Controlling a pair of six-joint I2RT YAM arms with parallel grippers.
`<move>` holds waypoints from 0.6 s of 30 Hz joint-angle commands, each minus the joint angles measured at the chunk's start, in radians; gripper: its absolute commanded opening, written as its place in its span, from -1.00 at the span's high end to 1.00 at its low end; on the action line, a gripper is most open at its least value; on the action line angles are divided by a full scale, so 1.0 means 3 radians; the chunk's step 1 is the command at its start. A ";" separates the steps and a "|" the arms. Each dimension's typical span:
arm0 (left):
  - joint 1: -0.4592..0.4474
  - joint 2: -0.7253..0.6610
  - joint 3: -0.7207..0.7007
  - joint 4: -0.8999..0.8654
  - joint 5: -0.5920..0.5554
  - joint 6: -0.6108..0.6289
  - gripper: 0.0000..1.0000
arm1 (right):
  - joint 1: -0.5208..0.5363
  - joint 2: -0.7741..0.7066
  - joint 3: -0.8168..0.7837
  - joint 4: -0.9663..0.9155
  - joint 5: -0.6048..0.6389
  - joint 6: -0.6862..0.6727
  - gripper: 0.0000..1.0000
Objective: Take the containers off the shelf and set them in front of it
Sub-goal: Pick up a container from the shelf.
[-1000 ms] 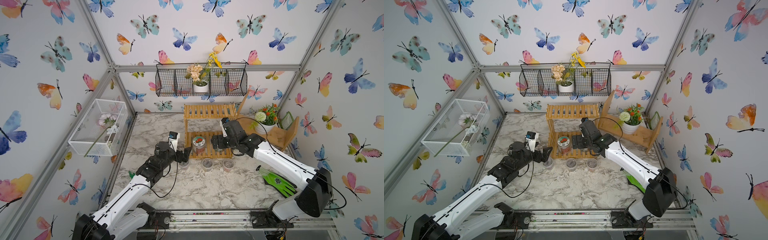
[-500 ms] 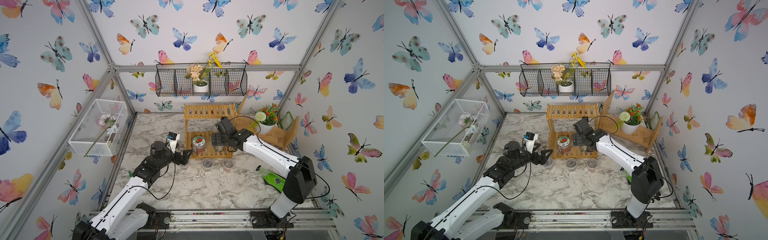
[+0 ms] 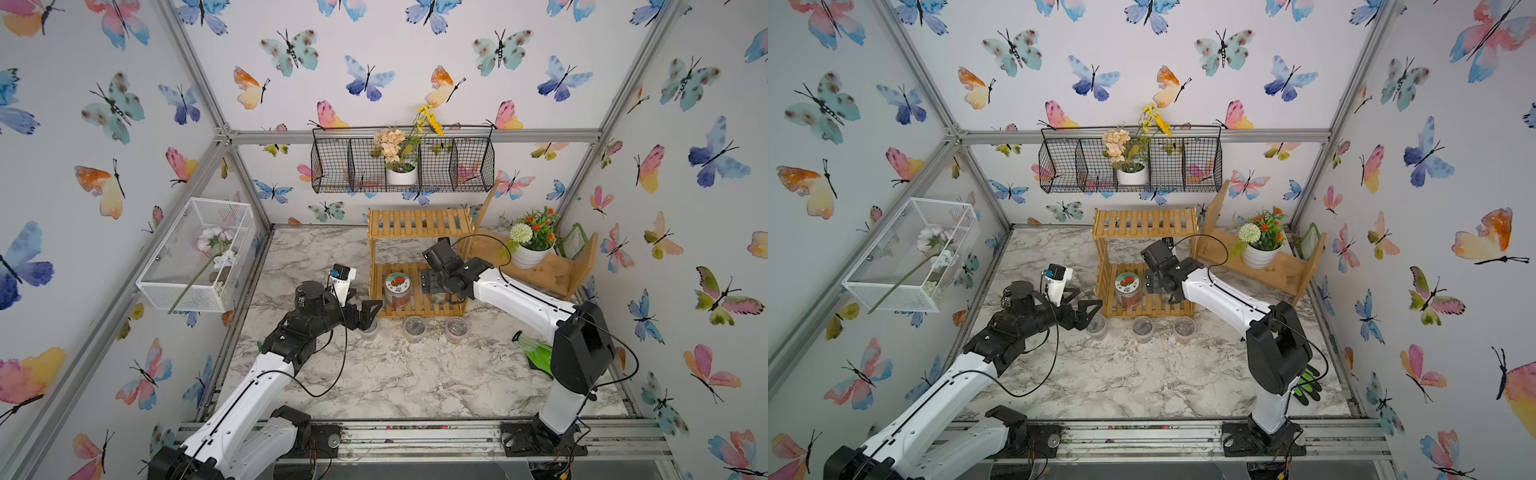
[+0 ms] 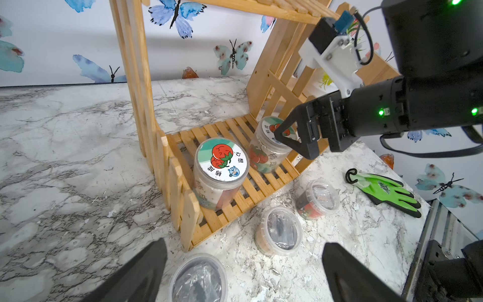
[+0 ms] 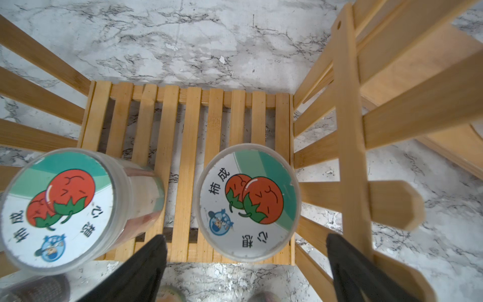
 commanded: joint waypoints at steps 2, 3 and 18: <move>0.0053 -0.0046 0.0063 -0.0041 0.0164 0.0072 -0.97 | 0.0049 0.0113 0.0072 0.0014 0.0282 0.0090 -0.96; 0.0060 -0.0045 0.0064 -0.0043 0.0165 0.0075 -0.97 | 0.0058 0.0124 0.0070 0.0023 0.0317 0.0093 -0.97; 0.0076 0.0001 0.0069 -0.0056 0.0152 0.0131 -0.97 | 0.0063 0.0383 0.0080 0.0119 0.0437 0.0319 -0.97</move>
